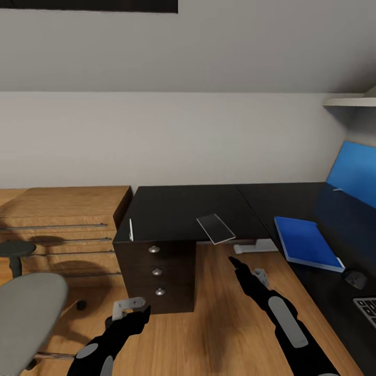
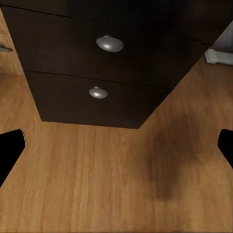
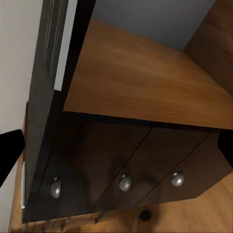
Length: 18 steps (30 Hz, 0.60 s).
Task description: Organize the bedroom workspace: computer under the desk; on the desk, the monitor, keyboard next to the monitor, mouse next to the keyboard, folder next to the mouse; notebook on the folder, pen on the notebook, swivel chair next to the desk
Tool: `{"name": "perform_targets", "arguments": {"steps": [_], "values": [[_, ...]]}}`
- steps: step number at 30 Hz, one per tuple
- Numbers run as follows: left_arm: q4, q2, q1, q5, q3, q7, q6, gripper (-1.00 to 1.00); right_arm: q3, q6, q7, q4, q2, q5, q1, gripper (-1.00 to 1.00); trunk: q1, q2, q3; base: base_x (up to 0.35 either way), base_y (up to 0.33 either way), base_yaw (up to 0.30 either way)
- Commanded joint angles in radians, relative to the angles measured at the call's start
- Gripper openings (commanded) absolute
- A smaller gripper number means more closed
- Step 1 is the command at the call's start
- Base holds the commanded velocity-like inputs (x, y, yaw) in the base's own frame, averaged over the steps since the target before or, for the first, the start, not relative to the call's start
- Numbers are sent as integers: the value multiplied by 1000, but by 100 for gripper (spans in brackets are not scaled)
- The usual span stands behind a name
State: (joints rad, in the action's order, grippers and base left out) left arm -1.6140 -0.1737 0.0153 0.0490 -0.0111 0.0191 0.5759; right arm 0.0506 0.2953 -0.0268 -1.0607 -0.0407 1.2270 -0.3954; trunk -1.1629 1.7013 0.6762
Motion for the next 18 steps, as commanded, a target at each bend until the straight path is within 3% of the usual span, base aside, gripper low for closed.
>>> {"name": "perform_targets", "arguments": {"steps": [1, 4, 18], "values": [[1, -1, 0, 14, -23, 2, 5, 100, 2, 2, 1, -1, -2, 7, 0, 100, -4, 8, 4, 0, 0, 0], [5, -1, 0, 28, -75, -1, 5, 100, 4, 3, 16, -1, -2, 1, 1, 100, -4, 8, 4, 0, 0, 0], [28, -1, 0, 29, -89, -2, 4, 100, 7, 4, 144, -1, -4, -69, 1, 100, -4, 8, 4, 0, 0, 0]]}}
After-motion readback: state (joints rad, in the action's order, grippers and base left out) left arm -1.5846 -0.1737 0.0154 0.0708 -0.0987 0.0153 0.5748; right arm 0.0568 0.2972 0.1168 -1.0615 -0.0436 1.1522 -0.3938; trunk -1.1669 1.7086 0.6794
